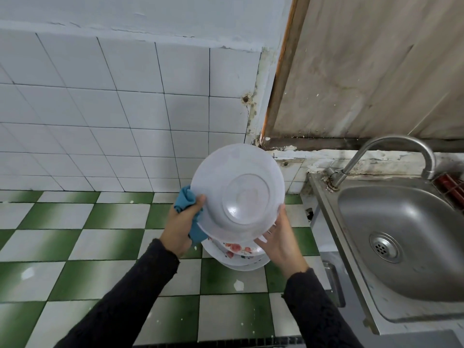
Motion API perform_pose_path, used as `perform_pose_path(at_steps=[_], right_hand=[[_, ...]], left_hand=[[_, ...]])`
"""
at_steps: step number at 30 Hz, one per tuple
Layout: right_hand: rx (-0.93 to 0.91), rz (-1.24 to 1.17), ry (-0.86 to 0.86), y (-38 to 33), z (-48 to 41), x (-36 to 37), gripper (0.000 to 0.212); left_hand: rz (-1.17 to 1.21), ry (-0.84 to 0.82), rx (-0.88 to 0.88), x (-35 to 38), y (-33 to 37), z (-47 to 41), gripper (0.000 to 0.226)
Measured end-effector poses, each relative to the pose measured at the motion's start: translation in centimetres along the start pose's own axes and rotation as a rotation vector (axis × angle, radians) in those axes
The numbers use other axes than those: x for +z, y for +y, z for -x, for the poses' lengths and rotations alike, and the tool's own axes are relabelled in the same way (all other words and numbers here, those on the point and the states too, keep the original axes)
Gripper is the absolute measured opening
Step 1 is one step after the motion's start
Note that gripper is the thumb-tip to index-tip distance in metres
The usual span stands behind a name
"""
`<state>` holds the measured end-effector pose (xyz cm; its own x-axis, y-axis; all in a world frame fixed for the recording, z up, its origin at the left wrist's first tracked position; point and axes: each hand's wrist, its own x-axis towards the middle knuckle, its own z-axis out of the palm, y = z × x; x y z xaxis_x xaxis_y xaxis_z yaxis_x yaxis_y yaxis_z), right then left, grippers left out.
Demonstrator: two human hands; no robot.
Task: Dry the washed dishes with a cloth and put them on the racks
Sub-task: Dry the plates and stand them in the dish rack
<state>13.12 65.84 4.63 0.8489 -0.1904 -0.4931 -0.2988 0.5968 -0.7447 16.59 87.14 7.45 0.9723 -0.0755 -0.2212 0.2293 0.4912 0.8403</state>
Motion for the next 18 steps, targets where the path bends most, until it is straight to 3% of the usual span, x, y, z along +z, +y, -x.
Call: perform_pose_path(at_steps=[3,7,10,13,16,18], right_hand=[[-0.024,-0.175,-0.069,0.2,0.0,0.1,0.037],[0.012,-0.292,-0.123,-0.1,0.3,0.2,0.047],[-0.013,-0.321,-0.175,-0.7,0.5,0.3,0.046],[-0.051,-0.338,-0.196,-1.6,1.2,1.0,0.047],[-0.108,-0.291,-0.194,-2.1,1.8,1.9,0.051],[-0.158,-0.209,-0.202,-2.2,1.8,2.4,0.051]], left_hand=[[-0.005,0.03,-0.023,-0.6,-0.2,-0.1,0.026],[0.062,0.067,-0.059,-1.6,-0.7,-0.4,0.039],[0.094,0.069,-0.029,-1.6,-0.6,-0.2,0.021],[0.022,0.201,0.053,-1.3,-1.3,0.2,0.017],[-0.185,0.335,0.216,-0.7,-2.2,0.9,0.041],[-0.239,0.326,0.322,0.7,-2.5,1.8,0.017]])
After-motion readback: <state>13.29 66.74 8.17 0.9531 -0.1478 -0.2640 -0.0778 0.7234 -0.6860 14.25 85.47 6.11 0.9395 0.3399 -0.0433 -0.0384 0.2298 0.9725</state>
